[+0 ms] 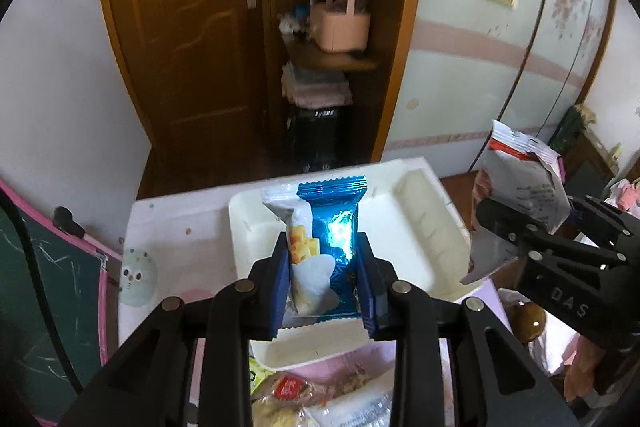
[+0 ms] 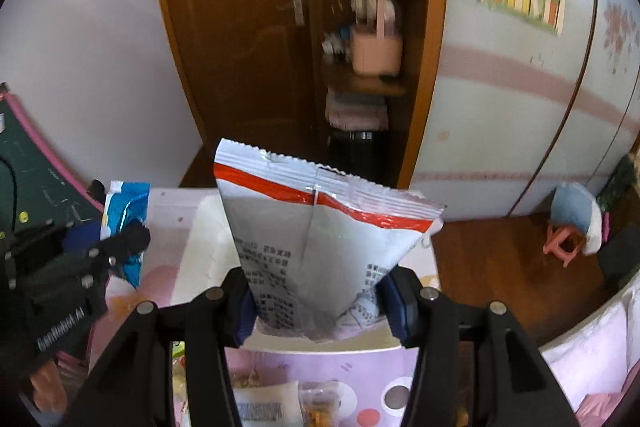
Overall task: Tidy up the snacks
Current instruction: 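Carry both packets over the white bin and open both grippers to drop them, then move both grippers back toward the remaining snacks on the tablecloth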
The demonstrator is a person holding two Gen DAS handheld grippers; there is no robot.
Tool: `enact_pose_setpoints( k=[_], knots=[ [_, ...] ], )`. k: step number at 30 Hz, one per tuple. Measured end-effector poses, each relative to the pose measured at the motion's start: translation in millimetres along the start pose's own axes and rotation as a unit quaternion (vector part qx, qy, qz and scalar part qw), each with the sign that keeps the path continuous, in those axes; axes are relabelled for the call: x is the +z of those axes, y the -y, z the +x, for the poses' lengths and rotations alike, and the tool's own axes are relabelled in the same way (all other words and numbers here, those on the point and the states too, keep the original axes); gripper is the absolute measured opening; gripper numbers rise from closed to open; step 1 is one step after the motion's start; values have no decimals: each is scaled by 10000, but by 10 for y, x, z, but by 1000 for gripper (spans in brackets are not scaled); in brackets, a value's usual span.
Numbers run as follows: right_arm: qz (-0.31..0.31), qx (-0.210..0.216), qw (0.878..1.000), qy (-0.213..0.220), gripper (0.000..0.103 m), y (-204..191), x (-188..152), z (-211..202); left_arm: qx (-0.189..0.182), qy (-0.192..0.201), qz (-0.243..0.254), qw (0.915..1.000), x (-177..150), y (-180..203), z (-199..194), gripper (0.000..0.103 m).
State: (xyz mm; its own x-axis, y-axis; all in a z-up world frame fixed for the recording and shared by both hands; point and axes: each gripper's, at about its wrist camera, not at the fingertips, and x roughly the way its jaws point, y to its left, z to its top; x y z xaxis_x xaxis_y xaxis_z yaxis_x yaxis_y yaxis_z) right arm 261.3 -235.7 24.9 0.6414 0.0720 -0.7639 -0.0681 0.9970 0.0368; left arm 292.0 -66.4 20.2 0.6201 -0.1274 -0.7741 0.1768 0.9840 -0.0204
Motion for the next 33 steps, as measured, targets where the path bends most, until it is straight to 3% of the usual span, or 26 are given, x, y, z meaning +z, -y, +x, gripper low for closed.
enact_pose_setpoints(
  k=[8, 10, 12, 13, 17, 23, 26, 33],
  knots=[
    [444, 143, 9960, -763, 53, 132, -5, 753, 106, -509, -256, 9983, -50, -58, 810, 30],
    [543, 215, 9949, -819, 53, 157, -11, 841, 145, -591, -258, 9978, -109, -46, 903, 42],
    [723, 396, 9927, -882, 54, 192, -51, 893, 185, -657, -301, 9972, -145, -60, 949, 83],
    [804, 460, 9912, -941, 58, 203, -52, 921, 208, -614, -323, 9974, -177, -79, 912, 87],
    [817, 406, 9940, -611, 85, 218, -64, 859, 181, -503, -324, 9980, -225, -131, 816, 88],
    [876, 381, 9951, -263, 86, 240, -52, 613, 212, -67, -479, 9986, -264, -272, 527, 88],
    [977, 401, 9944, -62, 86, 278, -52, 433, 178, -29, -513, 9985, -283, -339, 329, 88],
    [733, 230, 9964, 367, 86, 158, -135, -262, 142, 284, -476, 9984, -380, -440, -363, 88]
  ],
)
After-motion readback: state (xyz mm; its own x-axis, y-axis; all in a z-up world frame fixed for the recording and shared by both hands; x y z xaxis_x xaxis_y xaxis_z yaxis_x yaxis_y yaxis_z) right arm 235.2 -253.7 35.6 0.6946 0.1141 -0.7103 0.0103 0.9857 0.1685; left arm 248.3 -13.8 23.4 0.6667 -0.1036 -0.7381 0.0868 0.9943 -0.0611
